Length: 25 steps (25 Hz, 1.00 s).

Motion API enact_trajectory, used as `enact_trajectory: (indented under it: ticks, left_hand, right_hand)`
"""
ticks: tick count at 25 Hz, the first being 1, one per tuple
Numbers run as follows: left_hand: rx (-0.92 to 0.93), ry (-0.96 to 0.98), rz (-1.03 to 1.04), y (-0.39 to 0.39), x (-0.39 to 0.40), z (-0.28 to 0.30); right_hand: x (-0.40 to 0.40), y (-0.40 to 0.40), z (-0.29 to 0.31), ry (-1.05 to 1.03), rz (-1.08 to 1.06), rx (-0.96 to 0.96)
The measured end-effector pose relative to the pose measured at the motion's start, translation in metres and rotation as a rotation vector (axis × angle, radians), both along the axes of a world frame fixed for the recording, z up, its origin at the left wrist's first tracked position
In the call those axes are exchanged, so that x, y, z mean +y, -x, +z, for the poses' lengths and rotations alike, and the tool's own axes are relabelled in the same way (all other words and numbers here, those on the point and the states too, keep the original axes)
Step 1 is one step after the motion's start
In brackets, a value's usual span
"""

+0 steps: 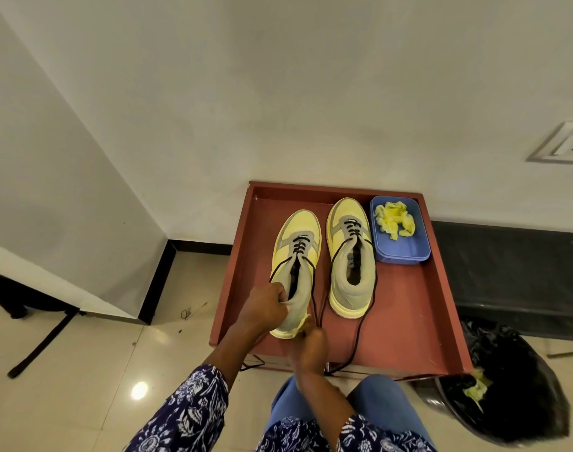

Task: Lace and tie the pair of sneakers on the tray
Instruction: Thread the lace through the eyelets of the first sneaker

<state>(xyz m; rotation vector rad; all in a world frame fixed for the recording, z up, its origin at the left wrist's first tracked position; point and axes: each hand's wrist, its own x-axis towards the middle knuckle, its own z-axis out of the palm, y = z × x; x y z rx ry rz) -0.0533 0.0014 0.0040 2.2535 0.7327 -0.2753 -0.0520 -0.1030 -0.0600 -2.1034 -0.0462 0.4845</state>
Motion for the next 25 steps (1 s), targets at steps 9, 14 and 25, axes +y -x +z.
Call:
enact_trajectory:
  ticks: [9,14,25]
  left_hand:
    - [0.011,0.003,-0.015,0.0,0.001,-0.004]
    - [0.002,0.007,-0.016,-0.001,0.002,-0.006]
    - [0.0,-0.006,-0.006,0.001,0.002,-0.006]
  right_hand:
    - [0.001,-0.026,0.009,0.037,-0.113,0.261]
    - [0.009,-0.059,0.004,-0.169,-0.151,0.408]
    - [0.01,-0.038,0.0,-0.104,-0.128,0.31]
